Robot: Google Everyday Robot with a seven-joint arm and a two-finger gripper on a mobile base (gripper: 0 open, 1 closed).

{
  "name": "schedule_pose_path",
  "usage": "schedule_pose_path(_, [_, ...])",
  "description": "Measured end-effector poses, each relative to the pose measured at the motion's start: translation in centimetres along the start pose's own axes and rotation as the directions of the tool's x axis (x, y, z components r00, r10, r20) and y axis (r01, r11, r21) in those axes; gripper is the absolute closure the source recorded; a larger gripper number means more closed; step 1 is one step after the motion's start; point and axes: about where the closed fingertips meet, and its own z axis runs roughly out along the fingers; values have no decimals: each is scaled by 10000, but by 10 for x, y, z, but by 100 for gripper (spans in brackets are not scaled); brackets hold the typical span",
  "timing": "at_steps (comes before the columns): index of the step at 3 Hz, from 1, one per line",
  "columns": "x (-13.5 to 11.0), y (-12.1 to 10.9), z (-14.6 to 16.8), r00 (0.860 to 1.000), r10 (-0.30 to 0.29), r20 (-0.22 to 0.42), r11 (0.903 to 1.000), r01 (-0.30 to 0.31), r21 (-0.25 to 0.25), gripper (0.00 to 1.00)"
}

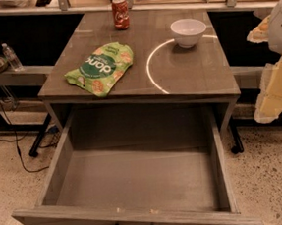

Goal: Close top drawer

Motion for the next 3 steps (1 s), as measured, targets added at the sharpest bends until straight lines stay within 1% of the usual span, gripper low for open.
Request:
schedule_pose_path(1, [0, 0, 0, 10000, 0, 1, 10000, 0, 1, 0])
schedule_pose_path(2, [8, 9, 14, 9999, 40, 106, 9997, -37, -231, 0])
schedule_pose_path(3, [20, 26, 36, 9995, -166, 267, 9985, 180, -510, 0])
